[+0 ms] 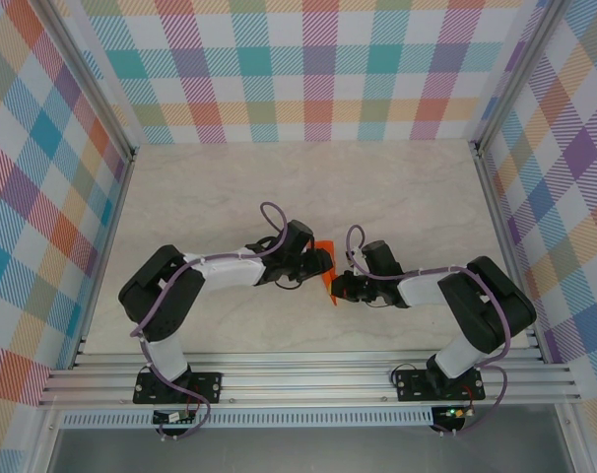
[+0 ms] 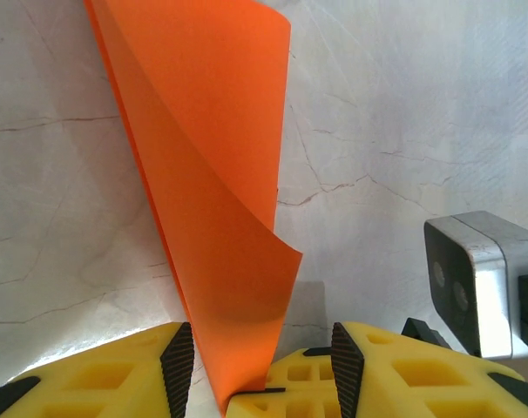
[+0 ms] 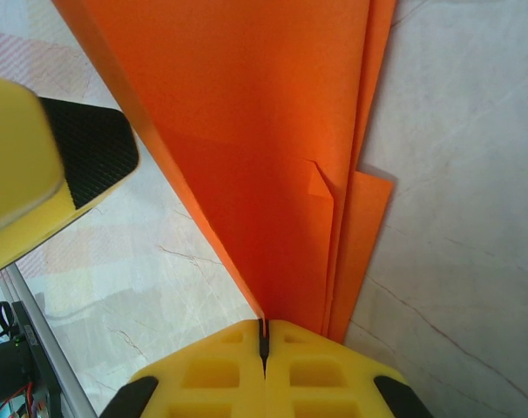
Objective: Fold a paper plane with a square sheet of paper (pick it up from the middle)
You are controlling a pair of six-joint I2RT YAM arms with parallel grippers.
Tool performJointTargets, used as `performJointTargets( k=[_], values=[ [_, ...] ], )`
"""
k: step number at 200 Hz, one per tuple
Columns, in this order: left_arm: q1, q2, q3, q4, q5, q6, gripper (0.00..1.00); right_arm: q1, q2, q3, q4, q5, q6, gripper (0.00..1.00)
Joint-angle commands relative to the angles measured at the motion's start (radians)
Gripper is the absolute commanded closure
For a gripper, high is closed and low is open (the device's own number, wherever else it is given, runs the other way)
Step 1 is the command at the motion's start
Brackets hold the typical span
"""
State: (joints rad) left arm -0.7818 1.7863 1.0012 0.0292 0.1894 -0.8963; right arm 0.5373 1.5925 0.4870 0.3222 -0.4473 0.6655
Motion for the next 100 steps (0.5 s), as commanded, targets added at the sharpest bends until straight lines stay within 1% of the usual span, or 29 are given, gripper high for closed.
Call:
performJointTargets(
  k=[1,100],
  values=[
    [0.008,0.019,0.042,0.014,0.02,0.008,0.52,-0.004,0.018,0.002,-0.003,-0.011,-0.02,0.95],
    [0.007,0.089,0.09,0.029,0.055,0.019,0.52,-0.005,0.012,-0.008,0.013,-0.02,0.012,0.95]
  ],
)
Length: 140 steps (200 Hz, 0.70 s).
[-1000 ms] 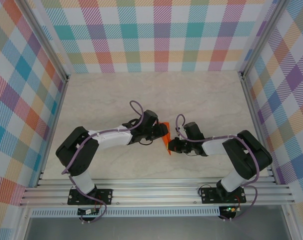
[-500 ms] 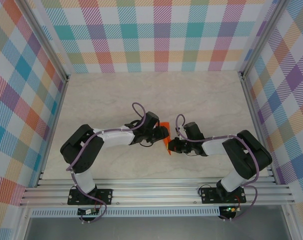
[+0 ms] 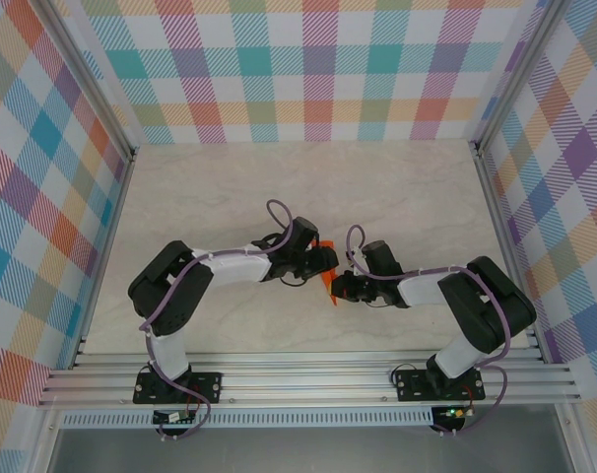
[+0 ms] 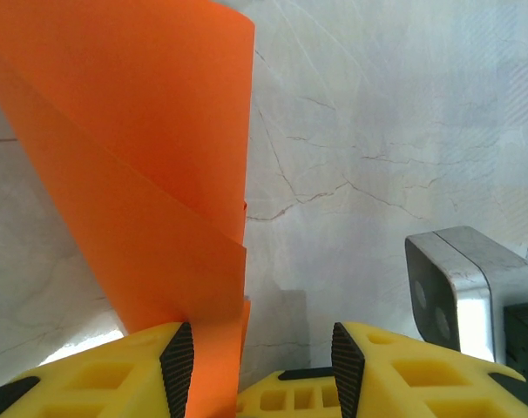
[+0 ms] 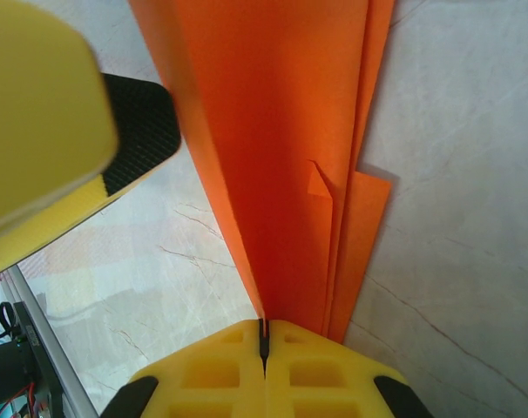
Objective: Fold a paper plane with a square sheet of paper (pick it up from the middle)
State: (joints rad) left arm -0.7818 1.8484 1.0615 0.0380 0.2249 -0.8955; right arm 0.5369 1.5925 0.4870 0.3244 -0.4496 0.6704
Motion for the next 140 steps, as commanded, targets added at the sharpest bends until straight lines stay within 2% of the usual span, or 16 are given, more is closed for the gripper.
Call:
performJointTargets(
  k=[1,70,140],
  values=[
    [0.007,0.028,0.03,0.019,0.02,0.018,0.52,-0.005,0.012,-0.007,0.009,-0.016,0.007,0.95],
    [0.006,0.06,0.045,0.016,0.021,0.032,0.52,-0.004,-0.037,0.028,-0.125,0.014,-0.003,0.77],
    [0.007,0.064,0.051,0.007,0.021,0.041,0.52,-0.005,-0.102,0.049,-0.233,0.077,-0.033,0.72]
  ],
)
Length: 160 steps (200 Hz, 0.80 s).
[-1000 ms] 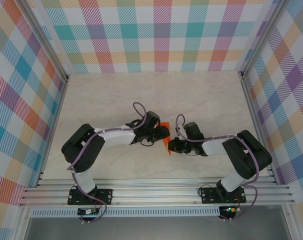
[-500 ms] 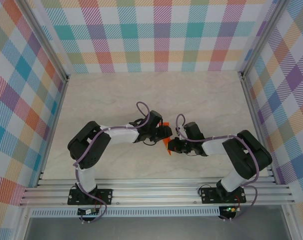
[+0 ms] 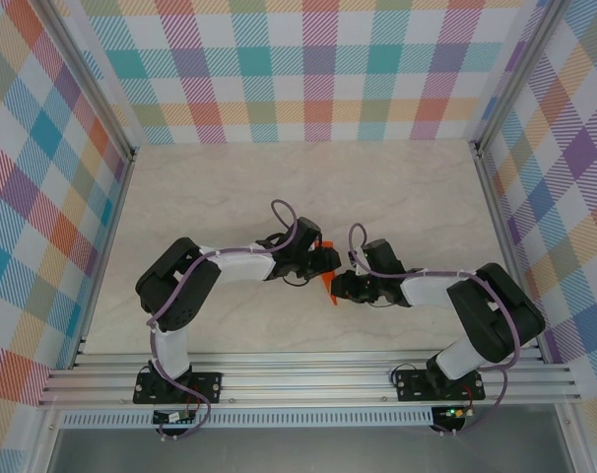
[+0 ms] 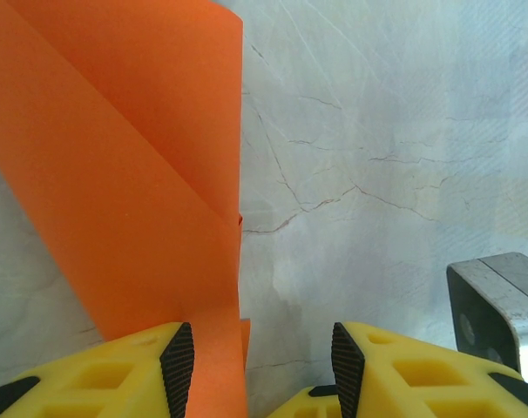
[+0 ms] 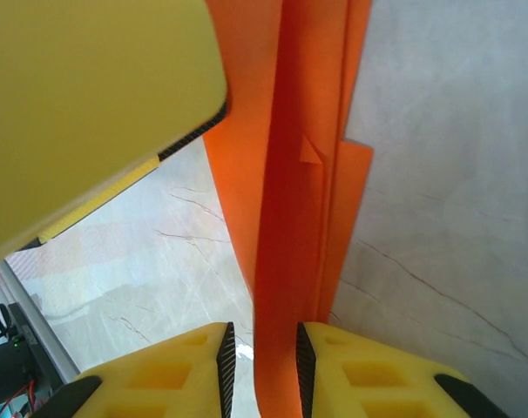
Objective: Fold a paper plane with a square sheet of paper (pick it up from the middle)
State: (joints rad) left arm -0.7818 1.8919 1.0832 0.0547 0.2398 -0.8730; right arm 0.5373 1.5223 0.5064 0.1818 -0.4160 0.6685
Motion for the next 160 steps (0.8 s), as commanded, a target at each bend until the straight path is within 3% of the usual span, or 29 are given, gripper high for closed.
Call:
performJointTargets(
  k=[1,41,160],
  values=[
    [0.007,0.02,0.029,-0.009,0.007,0.018,0.52,-0.005,-0.031,0.031,-0.091,0.044,-0.032,0.72],
    [0.006,0.024,0.03,-0.007,0.01,0.017,0.52,-0.005,0.004,0.049,-0.096,0.036,-0.036,0.7],
    [0.006,0.033,0.035,-0.016,0.014,0.019,0.52,0.012,0.115,0.115,-0.222,0.105,-0.061,0.82]
  ],
)
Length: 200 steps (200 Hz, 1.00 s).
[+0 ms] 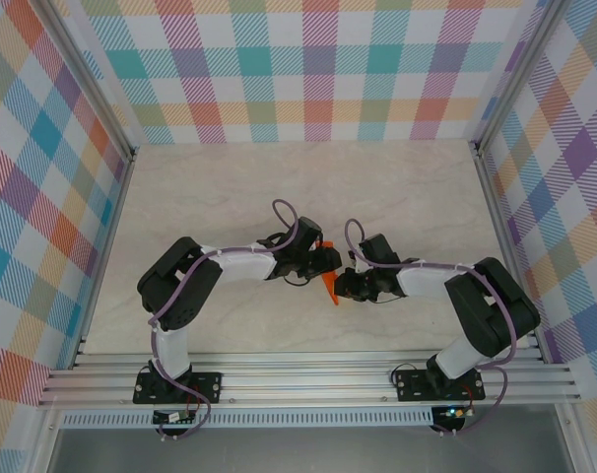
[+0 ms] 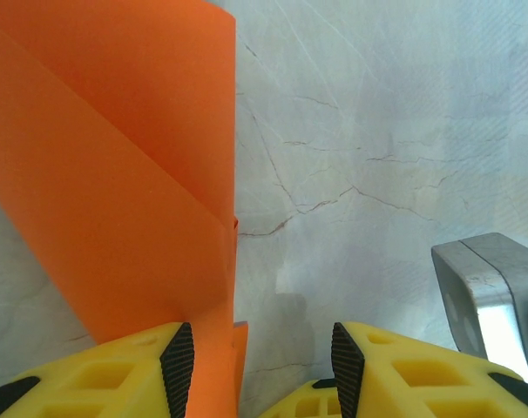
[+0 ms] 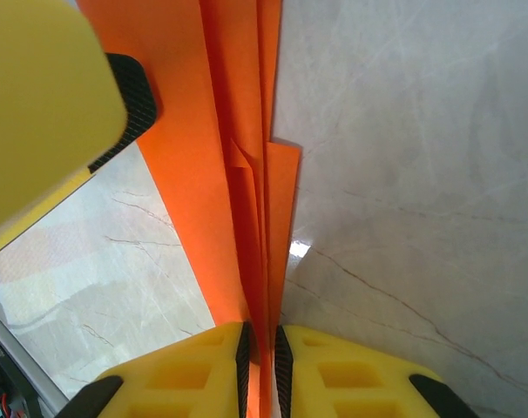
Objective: Fold a paper plane with a square sheet of paper (pick it up from the middle)
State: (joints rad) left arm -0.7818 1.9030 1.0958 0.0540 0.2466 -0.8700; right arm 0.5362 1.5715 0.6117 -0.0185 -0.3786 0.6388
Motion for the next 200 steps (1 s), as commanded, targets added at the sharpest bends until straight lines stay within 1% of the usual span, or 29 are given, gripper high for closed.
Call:
performJointTargets(
  k=[1,26,55,101,151,163,174,200],
  values=[
    [0.006,0.022,0.022,-0.015,0.007,0.015,0.52,0.013,0.066,0.01,-0.022,0.067,-0.031,0.82],
    [0.008,0.025,0.026,-0.018,0.01,0.017,0.52,0.018,0.069,0.013,-0.031,0.07,-0.027,0.82],
    [0.006,0.028,0.029,-0.022,0.01,0.017,0.52,0.018,0.037,0.01,-0.033,0.074,-0.027,0.79],
    [0.007,0.028,0.03,-0.023,0.01,0.017,0.52,0.018,-0.046,-0.005,-0.034,0.069,-0.025,0.74],
    [0.007,0.031,0.035,-0.023,0.011,0.017,0.52,0.018,-0.157,-0.051,-0.02,0.088,0.007,0.73],
    [0.006,0.032,0.039,-0.025,0.014,0.018,0.52,0.018,-0.188,-0.063,-0.017,0.095,0.019,0.75],
    [0.006,0.034,0.041,-0.025,0.016,0.018,0.52,0.018,-0.212,-0.072,-0.005,0.086,0.033,0.78],
    [0.007,0.034,0.044,-0.026,0.016,0.019,0.52,0.018,-0.218,-0.086,0.083,-0.006,0.077,0.87]
  ],
)
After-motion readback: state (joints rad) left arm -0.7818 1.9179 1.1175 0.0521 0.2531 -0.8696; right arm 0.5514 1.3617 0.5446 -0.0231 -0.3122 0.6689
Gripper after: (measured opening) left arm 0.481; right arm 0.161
